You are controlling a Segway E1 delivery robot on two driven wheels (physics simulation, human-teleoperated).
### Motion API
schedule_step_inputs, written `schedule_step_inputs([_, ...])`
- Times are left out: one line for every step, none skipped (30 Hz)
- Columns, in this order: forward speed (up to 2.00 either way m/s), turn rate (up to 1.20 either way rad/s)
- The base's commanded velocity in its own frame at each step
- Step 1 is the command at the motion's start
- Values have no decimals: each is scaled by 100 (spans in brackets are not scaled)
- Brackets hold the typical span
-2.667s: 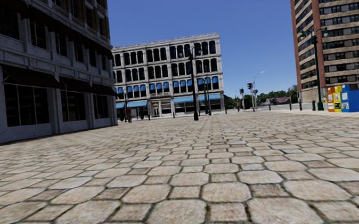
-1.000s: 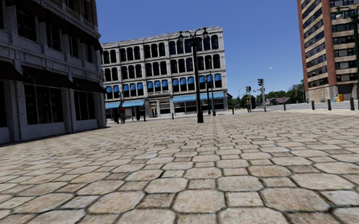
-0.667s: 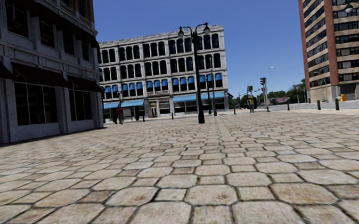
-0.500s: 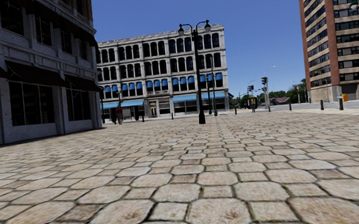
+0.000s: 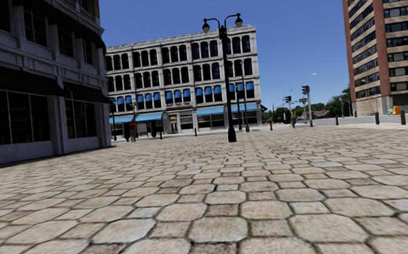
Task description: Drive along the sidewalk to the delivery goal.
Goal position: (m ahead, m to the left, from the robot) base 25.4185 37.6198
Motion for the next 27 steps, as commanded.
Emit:
schedule_step_inputs([200,0])
schedule_step_inputs([200,0])
schedule_step_inputs([200,0])
schedule_step_inputs([200,0])
schedule_step_inputs([200,0])
schedule_step_inputs([200,0])
schedule_step_inputs([200,0])
schedule_step_inputs([200,0])
schedule_step_inputs([200,0])
schedule_step_inputs([200,0])
schedule_step_inputs([200,0])
schedule_step_inputs([200,0])
schedule_step_inputs([200,0])
schedule_step_inputs([200,0])
schedule_step_inputs([200,0])
schedule_step_inputs([200,0])
schedule_step_inputs([200,0])
schedule_step_inputs([200,0])
schedule_step_inputs([200,0])
schedule_step_inputs([200,13])
schedule_step_inputs([200,29])
schedule_step_inputs([200,35])
schedule_step_inputs([200,35])
schedule_step_inputs([200,37])
schedule_step_inputs([200,37])
schedule_step_inputs([200,37])
schedule_step_inputs([200,37])
